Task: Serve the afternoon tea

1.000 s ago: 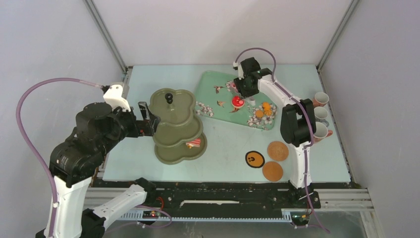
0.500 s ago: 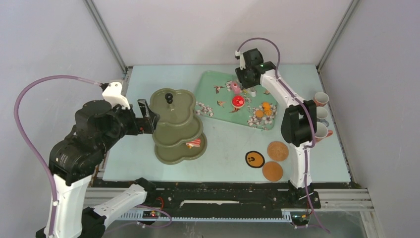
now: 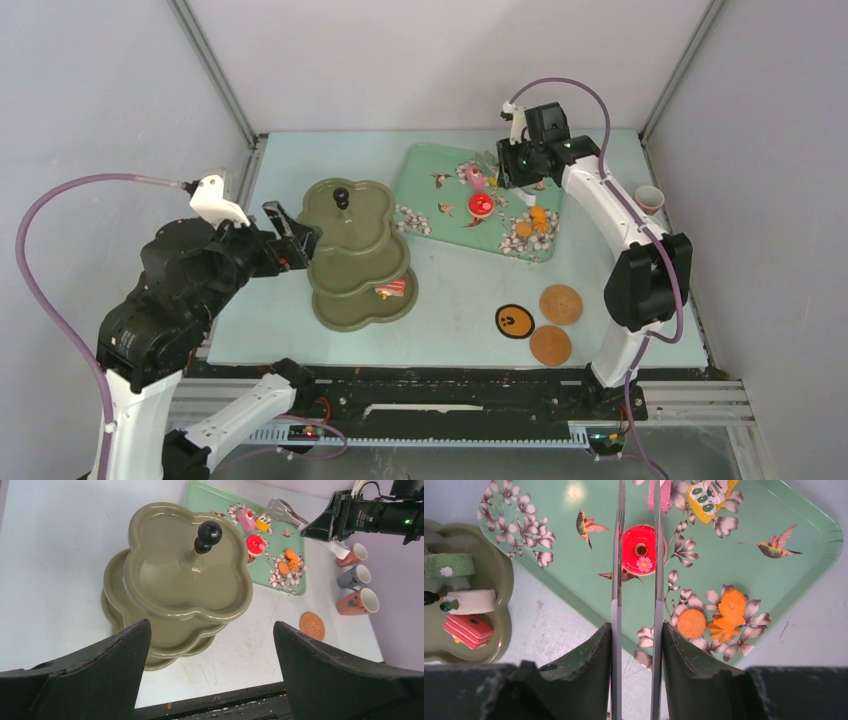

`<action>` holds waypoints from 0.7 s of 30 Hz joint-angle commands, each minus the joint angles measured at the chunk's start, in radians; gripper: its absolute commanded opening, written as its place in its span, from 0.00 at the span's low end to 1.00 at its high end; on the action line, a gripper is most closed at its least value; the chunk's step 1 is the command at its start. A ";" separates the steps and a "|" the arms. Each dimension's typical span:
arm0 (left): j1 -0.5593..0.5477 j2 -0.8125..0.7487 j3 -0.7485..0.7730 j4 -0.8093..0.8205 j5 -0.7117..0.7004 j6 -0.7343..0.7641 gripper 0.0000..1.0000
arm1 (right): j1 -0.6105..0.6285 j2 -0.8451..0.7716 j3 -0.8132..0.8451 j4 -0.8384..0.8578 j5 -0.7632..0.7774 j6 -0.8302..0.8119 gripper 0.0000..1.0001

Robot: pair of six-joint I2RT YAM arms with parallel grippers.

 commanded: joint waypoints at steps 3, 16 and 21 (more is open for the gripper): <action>-0.003 -0.043 -0.048 0.081 0.015 -0.081 1.00 | -0.005 0.038 0.019 0.061 -0.037 0.059 0.25; -0.003 0.010 0.039 0.016 0.009 -0.008 1.00 | 0.033 0.208 0.182 -0.020 0.074 0.068 0.41; -0.003 0.027 0.057 -0.001 0.013 0.027 1.00 | 0.052 0.268 0.256 -0.061 0.133 0.056 0.43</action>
